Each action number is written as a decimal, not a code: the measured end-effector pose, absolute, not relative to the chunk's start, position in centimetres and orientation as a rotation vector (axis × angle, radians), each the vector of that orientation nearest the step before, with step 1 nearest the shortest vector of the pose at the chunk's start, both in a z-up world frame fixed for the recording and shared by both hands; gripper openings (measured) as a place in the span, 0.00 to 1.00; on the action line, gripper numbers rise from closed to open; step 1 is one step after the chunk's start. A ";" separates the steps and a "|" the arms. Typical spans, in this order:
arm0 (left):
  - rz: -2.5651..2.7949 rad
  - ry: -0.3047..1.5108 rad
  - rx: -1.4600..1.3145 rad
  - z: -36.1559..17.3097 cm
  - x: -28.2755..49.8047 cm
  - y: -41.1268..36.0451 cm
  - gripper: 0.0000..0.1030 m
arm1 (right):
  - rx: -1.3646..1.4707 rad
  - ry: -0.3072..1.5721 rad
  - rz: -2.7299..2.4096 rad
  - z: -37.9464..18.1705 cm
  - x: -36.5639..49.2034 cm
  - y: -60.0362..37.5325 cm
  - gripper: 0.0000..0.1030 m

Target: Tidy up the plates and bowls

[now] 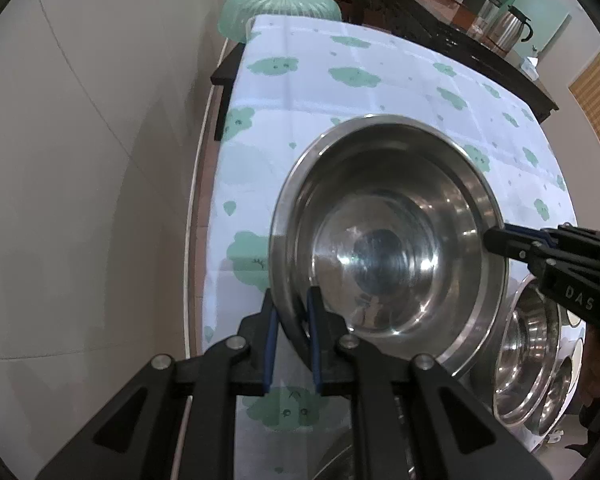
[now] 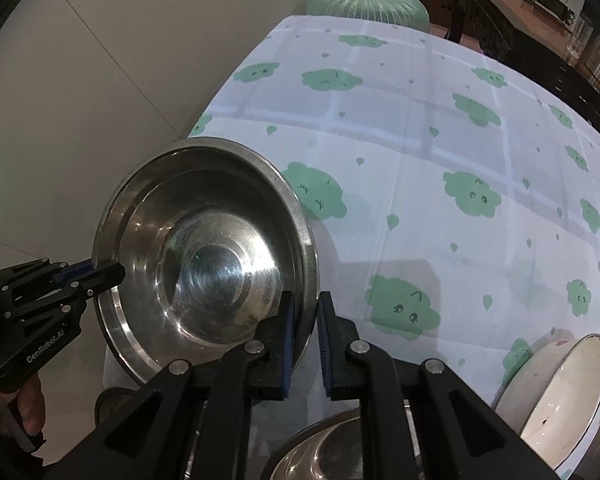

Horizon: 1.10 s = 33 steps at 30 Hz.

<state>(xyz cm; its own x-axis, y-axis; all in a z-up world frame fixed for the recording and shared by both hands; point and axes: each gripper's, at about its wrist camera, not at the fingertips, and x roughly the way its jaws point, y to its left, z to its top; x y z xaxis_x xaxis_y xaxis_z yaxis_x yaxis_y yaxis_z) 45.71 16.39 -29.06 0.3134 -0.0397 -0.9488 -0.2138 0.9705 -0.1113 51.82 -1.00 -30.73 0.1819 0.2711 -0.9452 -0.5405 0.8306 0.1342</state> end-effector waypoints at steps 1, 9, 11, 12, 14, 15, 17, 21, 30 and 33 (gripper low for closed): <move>0.118 1.247 -0.231 -28.8 45.7 16.4 0.11 | -0.252 1.262 0.582 -30.5 51.8 -1.0 0.12; 0.124 1.226 -0.222 -27.2 45.7 16.3 0.11 | -0.246 1.240 0.588 -29.3 52.0 -1.2 0.12; 0.125 1.221 -0.219 -26.8 45.6 16.2 0.11 | -0.246 1.235 0.588 -29.1 52.0 -1.3 0.12; 0.125 1.219 -0.217 -26.7 45.6 16.2 0.11 | -0.246 1.234 0.588 -28.9 52.0 -1.3 0.12; 0.125 1.218 -0.215 -26.6 45.5 16.2 0.11 | -0.245 1.232 0.589 -28.8 52.0 -1.3 0.12; 0.125 1.217 -0.216 -26.5 45.4 16.2 0.11 | -0.247 1.231 0.589 -28.7 51.9 -1.3 0.12; 0.125 1.216 -0.214 -26.3 45.3 16.1 0.11 | -0.246 1.230 0.591 -28.6 51.9 -1.4 0.12; 0.128 1.213 -0.209 -26.0 45.1 15.9 0.10 | -0.243 1.230 0.591 -28.4 51.7 -1.6 0.12; 0.138 1.210 -0.203 -25.5 44.5 15.4 0.10 | -0.248 1.228 0.600 -28.0 51.0 -2.0 0.12; 0.141 1.209 -0.205 -25.4 44.4 15.4 0.10 | -0.251 1.227 0.605 -27.9 50.8 -2.2 0.12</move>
